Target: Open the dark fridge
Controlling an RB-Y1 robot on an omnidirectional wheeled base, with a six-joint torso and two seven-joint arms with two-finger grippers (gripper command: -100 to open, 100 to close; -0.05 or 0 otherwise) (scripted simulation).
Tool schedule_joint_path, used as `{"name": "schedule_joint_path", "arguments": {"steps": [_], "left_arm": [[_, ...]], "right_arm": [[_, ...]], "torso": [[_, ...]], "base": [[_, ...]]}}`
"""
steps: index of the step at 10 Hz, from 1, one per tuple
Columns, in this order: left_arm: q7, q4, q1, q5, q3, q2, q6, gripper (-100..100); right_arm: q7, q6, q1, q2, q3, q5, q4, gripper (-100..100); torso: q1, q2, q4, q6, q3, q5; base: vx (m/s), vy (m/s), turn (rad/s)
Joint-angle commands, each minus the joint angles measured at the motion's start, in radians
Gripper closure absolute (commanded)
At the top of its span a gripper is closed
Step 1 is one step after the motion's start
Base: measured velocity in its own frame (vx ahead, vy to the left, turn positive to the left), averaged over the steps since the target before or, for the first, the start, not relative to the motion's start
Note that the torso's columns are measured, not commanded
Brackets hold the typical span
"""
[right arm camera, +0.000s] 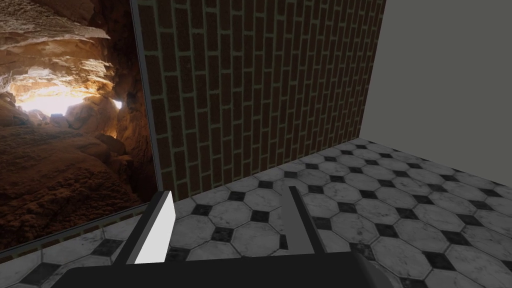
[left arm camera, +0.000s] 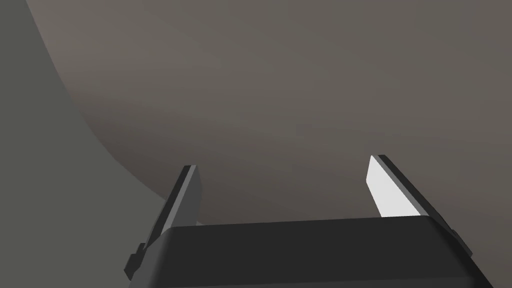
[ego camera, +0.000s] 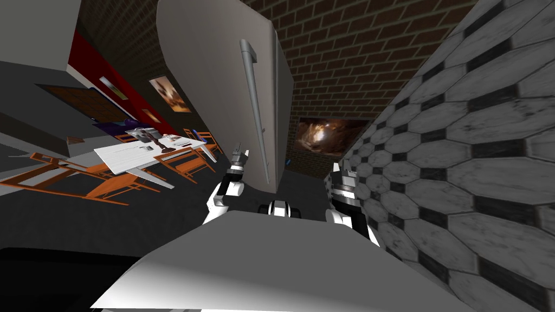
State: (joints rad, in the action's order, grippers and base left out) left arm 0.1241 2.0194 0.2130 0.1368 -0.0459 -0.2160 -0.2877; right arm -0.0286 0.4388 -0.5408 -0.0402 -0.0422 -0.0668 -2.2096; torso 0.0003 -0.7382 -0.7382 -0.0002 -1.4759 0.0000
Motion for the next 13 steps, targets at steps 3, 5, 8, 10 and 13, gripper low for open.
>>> {"name": "schedule_joint_path", "arguments": {"steps": [3, 5, 8, 10, 13], "left_arm": [[0.049, -0.092, -0.128, 0.020, -0.028, -0.029, 0.069, -100], [0.073, -0.138, -0.176, 0.030, -0.042, -0.041, 0.098, -100], [0.098, -0.192, -0.260, 0.040, -0.057, -0.053, 0.127, -100], [0.123, -0.243, -0.325, 0.049, -0.073, -0.063, 0.157, -100], [0.172, -0.329, -0.412, 0.065, -0.105, -0.083, 0.215, -100]], "right_arm": [[0.000, 0.000, 0.000, 0.000, 0.000, 0.000, 0.000, 0], [0.000, 0.000, 0.000, 0.000, 0.000, 0.000, 0.000, 0], [0.000, 0.000, 0.000, 0.000, 0.000, 0.000, 0.000, 0], [0.000, 0.000, 0.000, 0.000, 0.000, 0.000, 0.000, 0], [0.000, 0.000, 0.000, 0.000, 0.000, 0.000, 0.000, 0]], "torso": [[0.000, 0.000, 0.000, 0.000, 0.000, 0.000], [0.000, 0.001, 0.000, 0.000, -0.001, 0.000], [-0.001, -0.001, 0.000, 0.000, 0.001, 0.000], [0.000, -0.001, 0.000, 0.000, 0.000, 0.000], [0.000, 0.001, 0.000, 0.000, 0.000, 0.000]], "base": [[-0.047, -0.028, -0.014], [-0.028, -0.017, -0.010], [-0.049, -0.028, -0.013], [-0.053, -0.033, -0.015], [-0.049, -0.031, -0.017]]}}
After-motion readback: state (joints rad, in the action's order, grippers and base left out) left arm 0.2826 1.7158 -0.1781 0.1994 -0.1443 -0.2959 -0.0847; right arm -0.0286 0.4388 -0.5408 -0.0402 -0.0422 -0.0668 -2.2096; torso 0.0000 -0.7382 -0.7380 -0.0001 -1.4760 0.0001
